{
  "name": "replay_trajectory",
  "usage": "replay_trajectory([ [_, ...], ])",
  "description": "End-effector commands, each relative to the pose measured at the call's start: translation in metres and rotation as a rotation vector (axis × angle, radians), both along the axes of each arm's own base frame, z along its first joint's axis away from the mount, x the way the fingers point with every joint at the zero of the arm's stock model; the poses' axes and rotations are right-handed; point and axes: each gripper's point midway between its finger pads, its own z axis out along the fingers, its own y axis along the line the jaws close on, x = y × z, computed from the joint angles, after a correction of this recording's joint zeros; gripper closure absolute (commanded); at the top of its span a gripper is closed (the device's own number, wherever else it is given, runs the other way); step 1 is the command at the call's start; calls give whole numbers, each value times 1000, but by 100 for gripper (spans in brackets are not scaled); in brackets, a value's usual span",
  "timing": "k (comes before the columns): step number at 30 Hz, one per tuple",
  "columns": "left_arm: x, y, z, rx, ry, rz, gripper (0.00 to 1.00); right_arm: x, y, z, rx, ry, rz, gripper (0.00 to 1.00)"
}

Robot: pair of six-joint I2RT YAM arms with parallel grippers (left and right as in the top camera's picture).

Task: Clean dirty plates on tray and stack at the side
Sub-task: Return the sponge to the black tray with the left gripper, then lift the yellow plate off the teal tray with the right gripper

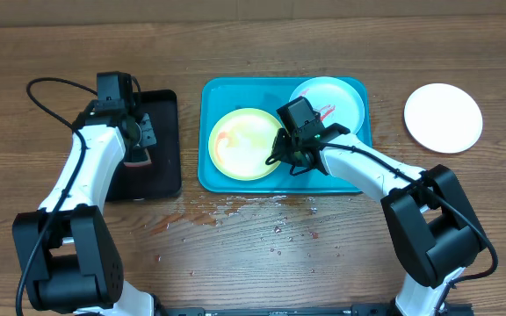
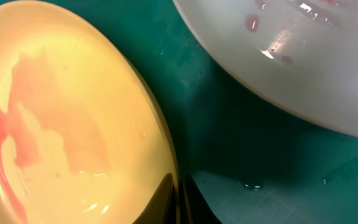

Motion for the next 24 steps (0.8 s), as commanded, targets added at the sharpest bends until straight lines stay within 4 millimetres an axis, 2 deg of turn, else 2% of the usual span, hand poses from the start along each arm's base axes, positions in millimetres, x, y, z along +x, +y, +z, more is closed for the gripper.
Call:
replay_trajectory([
  [1,-4,-6,-13,-17,25,-55,82,12,3,25,24,-63,-3,96],
  [2,-5,-6,-14,-18,28,-55,61,12,3,25,24,-63,-3,96],
  [3,-5,-7,-15,-21,29,-56,34,12,3,25,24,-63,-3,96],
  [5,-5,-8,-14,-29,28,-59,7,12,3,25,24,-62,-3,96],
  [6,-4,-10,-13,-38,28,-59,1,11,3,25,22,-60,-3,96],
  [10,-1,-15,0,-76,23,-43,0,8,1,23,13,-45,-2,96],
  [17,14,-24,68,-102,-63,-71,0,6,-1,26,-6,-38,21,96],
  [21,16,-36,108,-131,-148,-106,0,15,-2,42,-42,-74,46,96],
  [24,13,-46,132,-168,-214,-137,0,27,-10,62,-119,-116,42,96],
])
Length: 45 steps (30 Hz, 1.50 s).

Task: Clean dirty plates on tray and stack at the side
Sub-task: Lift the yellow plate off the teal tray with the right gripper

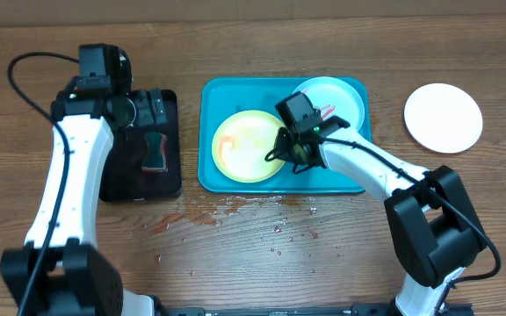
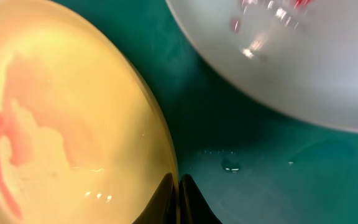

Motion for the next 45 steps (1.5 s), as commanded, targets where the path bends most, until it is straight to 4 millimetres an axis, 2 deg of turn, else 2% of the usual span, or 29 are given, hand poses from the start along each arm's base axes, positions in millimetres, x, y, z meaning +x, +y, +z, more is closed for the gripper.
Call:
replay_trajectory([
  [1,-2,-19,46,-67,-119,-45,0,34,-5,57,-62,-165,13,96],
  [5,-10,-24,66,-88,-167,-64,0,49,-21,90,-182,-231,15,96],
  [9,-16,-26,77,-94,-189,-70,0,60,-36,121,-302,-295,20,96],
  [13,-20,-27,77,-97,-180,-71,0,65,-55,144,-445,-351,5,96],
  [17,-23,-27,75,-99,-165,-70,0,66,-64,159,-586,-415,-17,96],
  [21,-23,-28,75,-101,-166,-72,0,64,-61,177,-699,-498,-44,96],
  [30,-23,-28,75,-101,-167,-73,0,59,-37,224,-882,-706,-75,96],
  [40,-20,-31,78,-114,-182,-92,0,51,-26,250,-953,-810,-138,96],
  [45,-16,-36,82,-138,-205,-110,0,57,-19,259,-990,-820,-83,96],
])
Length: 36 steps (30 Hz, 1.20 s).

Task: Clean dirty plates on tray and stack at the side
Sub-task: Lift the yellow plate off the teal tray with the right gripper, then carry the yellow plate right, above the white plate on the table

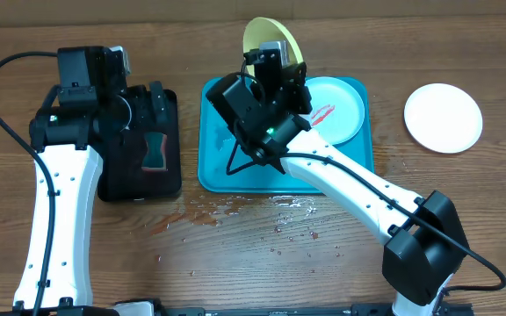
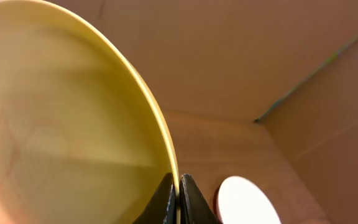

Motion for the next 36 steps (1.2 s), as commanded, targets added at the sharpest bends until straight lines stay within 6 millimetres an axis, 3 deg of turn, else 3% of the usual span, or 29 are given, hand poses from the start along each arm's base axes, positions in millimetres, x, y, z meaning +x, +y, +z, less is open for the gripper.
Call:
replay_trajectory([
  [1,2,-9,18,-30,-51,-27,0,-2,-2,36,-37,-43,2,96],
  [9,2,-9,17,-30,-50,-27,0,7,11,42,-65,-24,76,96],
  [20,2,-8,17,-29,-50,-27,0,9,32,11,-164,132,247,96],
  [36,2,-8,17,-29,-50,-27,0,10,36,11,-218,163,284,96],
])
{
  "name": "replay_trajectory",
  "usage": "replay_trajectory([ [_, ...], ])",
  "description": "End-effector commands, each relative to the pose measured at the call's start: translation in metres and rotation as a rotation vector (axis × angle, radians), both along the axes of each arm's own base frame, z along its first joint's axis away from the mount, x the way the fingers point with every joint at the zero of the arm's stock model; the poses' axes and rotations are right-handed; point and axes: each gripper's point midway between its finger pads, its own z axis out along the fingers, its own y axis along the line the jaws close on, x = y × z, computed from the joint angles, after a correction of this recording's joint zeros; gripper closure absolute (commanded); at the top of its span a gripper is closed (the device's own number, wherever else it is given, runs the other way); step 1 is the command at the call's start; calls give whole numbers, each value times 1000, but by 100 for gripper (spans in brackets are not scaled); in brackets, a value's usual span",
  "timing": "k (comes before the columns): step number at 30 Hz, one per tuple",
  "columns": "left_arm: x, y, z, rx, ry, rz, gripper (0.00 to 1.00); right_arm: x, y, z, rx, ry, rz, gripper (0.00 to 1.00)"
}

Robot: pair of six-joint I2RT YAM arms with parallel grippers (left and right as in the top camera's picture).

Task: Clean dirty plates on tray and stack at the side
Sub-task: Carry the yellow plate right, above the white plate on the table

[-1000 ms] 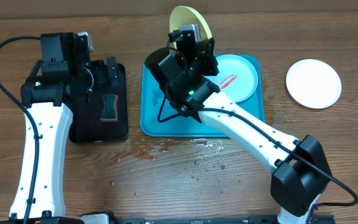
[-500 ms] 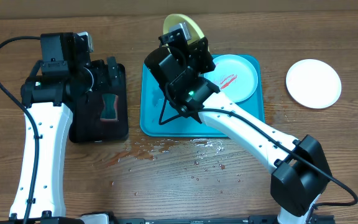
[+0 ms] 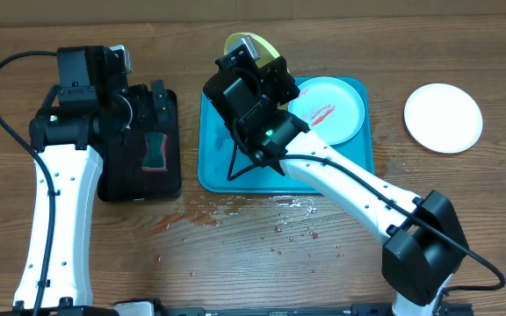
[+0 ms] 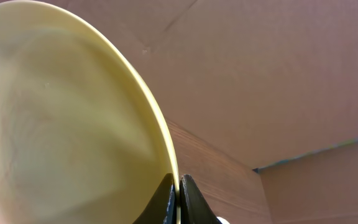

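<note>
My right gripper [image 4: 179, 177] is shut on the rim of the yellow plate [image 4: 73, 124], holding it raised and on edge. From overhead the yellow plate [image 3: 246, 44] stands over the far edge of the teal tray [image 3: 222, 167], with the right gripper [image 3: 266, 66] just below it. A light blue plate [image 3: 332, 110] with a red smear lies at the tray's far right. My left gripper [image 3: 150, 98] hangs open above a sponge [image 3: 152, 149] in the black tray [image 3: 172, 167].
A clean white plate [image 3: 443, 118] lies on the wooden table to the right of the teal tray. Water drops [image 3: 235, 211] speckle the table in front of the tray. Cardboard walls rise behind the table.
The yellow plate has shifted a little to the left in my right gripper and tilted. The wrist view now faces the cardboard wall. The left arm has not moved.
My right gripper was shut on the yellow plate's rim, flat in the teal tray, while the left gripper was low at the sponge. Then the left gripper stood higher, sponge left lying. Later the plate was up on edge over the tray, now slightly further left.
</note>
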Motion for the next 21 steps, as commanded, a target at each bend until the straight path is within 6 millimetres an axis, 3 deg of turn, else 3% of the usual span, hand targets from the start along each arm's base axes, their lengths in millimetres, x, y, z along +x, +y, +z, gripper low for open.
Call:
replay_trajectory([
  [1,1,-5,16,-12,-44,-13,0,-5,-1,18,24,-28,9,96],
  [6,1,-5,16,-12,-44,-13,0,-5,-2,18,31,-30,6,96],
  [9,1,-5,16,-12,-43,-13,0,-4,-7,13,135,-51,-38,96],
  [17,-2,-5,14,-12,-30,-12,0,-13,-17,-53,504,200,-102,96],
  [21,-2,-5,14,-13,-28,-12,0,-6,-24,-69,710,318,-124,96],
])
